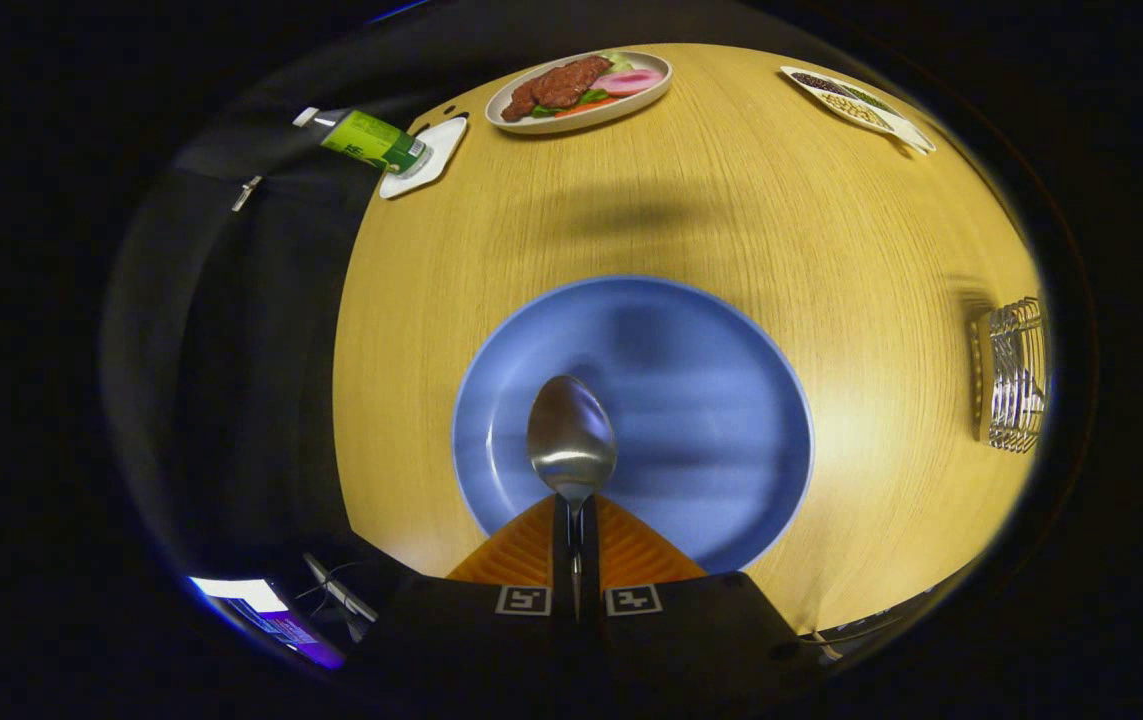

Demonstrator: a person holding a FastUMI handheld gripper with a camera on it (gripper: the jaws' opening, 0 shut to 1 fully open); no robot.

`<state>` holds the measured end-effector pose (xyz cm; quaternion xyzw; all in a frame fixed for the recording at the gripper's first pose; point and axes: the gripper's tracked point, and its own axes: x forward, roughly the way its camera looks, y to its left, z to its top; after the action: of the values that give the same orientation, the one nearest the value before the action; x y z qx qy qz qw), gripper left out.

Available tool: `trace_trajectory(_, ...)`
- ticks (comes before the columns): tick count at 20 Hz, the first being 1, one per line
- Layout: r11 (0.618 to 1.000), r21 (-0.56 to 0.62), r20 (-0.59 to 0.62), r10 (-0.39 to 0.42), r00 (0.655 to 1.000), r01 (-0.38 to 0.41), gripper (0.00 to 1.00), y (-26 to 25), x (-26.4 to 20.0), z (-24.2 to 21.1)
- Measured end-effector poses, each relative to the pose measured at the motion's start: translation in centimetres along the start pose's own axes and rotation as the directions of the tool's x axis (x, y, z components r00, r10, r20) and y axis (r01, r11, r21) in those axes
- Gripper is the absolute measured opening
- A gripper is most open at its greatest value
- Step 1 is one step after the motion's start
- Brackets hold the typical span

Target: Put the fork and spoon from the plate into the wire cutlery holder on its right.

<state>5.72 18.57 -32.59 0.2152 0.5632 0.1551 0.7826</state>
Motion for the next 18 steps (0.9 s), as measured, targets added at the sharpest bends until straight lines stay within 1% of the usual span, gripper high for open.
trace_trajectory(5, 0.997, -0.022, 0.049, 0.080, 0.996, -0.079, 0.05, 0.3, -4.8, 1.4)
trace_trajectory(11, 0.987, -0.039, 0.093, 0.158, 0.983, -0.155, 0.05, -1.0, -11.5, 2.4)
trace_trajectory(18, 0.985, -0.049, 0.149, 0.170, 0.974, -0.165, 0.05, -5.9, -19.0, 3.6)
